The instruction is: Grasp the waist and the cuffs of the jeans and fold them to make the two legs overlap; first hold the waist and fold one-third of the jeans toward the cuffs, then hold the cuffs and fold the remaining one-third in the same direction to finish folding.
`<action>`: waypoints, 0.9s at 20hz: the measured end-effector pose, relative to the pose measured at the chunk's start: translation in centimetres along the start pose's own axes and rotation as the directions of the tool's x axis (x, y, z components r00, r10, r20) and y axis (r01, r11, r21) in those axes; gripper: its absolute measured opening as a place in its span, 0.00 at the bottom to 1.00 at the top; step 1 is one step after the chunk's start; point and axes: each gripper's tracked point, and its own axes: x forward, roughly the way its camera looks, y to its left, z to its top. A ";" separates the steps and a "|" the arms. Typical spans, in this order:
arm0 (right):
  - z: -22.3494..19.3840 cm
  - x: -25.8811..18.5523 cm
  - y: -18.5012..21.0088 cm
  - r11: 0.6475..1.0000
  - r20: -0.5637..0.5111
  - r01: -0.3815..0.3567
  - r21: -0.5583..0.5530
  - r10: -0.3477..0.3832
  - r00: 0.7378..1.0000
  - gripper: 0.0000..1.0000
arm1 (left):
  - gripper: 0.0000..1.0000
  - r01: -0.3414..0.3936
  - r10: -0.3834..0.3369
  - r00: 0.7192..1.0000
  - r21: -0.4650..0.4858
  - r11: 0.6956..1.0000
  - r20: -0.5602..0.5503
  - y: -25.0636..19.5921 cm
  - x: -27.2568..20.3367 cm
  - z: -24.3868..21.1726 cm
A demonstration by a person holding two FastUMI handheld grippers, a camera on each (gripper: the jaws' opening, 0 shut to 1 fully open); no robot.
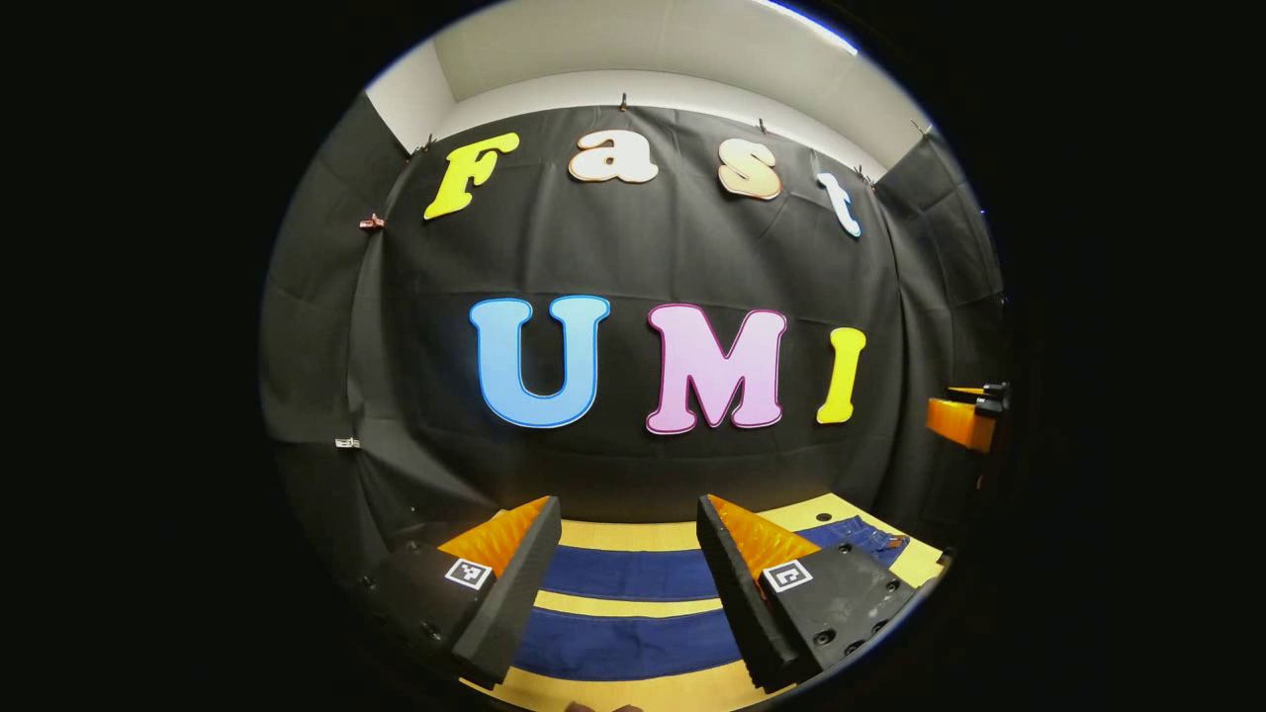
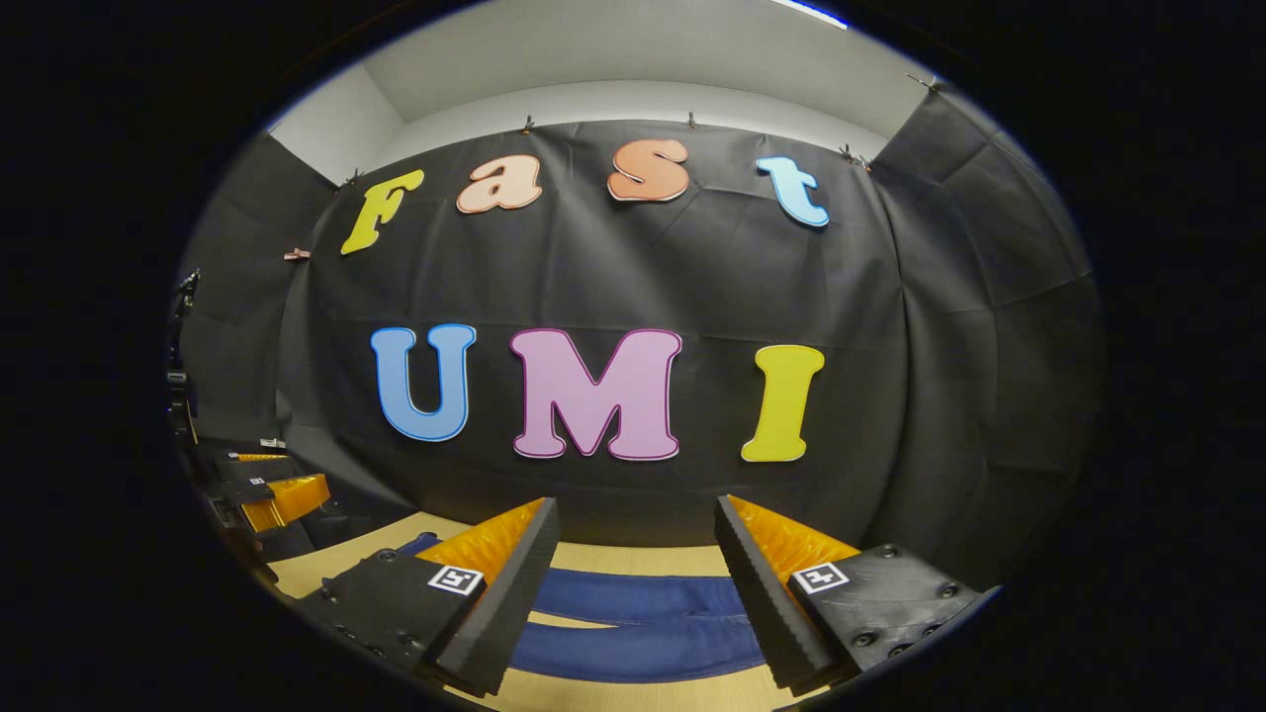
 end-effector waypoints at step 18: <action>-5.1 0.3 -2.2 0.999 -0.097 0.028 -0.029 -0.031 0.995 0.97 | 0.82 0.250 0.117 0.901 0.721 0.647 -0.418 22.2 3.1 -22.6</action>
